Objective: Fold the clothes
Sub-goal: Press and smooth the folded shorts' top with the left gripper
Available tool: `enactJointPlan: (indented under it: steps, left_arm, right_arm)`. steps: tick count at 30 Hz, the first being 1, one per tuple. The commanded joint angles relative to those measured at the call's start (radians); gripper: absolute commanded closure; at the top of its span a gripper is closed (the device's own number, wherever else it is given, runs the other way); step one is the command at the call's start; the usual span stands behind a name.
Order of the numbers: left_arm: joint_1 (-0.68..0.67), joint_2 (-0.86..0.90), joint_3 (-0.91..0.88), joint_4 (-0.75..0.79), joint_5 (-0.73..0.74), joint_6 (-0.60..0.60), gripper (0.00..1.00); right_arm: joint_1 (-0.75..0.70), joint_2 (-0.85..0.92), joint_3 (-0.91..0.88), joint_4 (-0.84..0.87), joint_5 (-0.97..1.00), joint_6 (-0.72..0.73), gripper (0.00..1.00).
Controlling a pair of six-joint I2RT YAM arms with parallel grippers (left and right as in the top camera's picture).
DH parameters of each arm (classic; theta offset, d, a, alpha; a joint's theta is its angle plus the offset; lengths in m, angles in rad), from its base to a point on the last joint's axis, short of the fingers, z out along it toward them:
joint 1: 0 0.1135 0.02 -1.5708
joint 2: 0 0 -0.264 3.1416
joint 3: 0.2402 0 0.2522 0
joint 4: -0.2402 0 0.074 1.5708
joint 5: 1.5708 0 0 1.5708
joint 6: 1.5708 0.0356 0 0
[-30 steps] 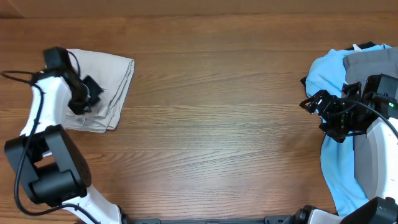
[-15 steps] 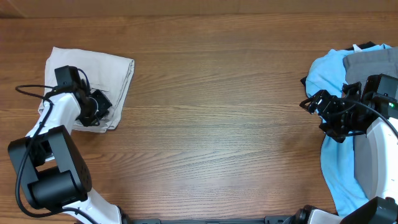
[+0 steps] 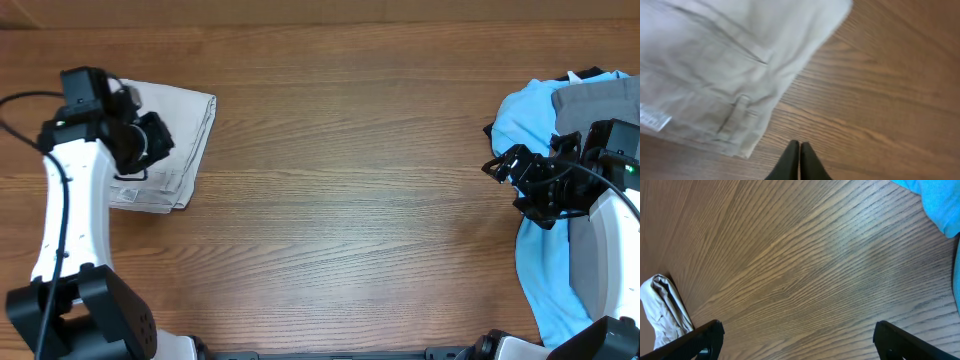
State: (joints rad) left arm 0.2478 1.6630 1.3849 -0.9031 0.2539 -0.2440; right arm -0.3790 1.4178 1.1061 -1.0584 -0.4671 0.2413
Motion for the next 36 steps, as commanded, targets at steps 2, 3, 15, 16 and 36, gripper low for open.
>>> enactJointPlan:
  steps: [2,3,15,16,36]
  left_arm:
    - [-0.056,0.062,-0.051,0.038,-0.057,0.092,0.96]
    - [-0.065,0.074,-0.056,0.053,-0.074,0.097,0.96]
    - [-0.117,0.322,-0.067,0.199,-0.207,0.189,0.95]
    - [-0.117,0.340,-0.067,0.204,-0.221,0.188,0.95]
    - [-0.035,0.454,-0.066,0.385,-0.411,0.274,0.96]
  right_arm:
    - [0.000,-0.003,0.012,0.005,0.000,-0.006,0.00]
    - [0.000,-0.003,0.012,0.005,0.000,-0.006,0.00]
    - [0.000,-0.003,0.012,0.005,0.000,-0.006,0.00]
    - [0.000,-0.003,0.012,0.005,0.000,-0.006,0.00]
    - [0.000,-0.003,0.012,0.005,0.000,-0.006,0.00]
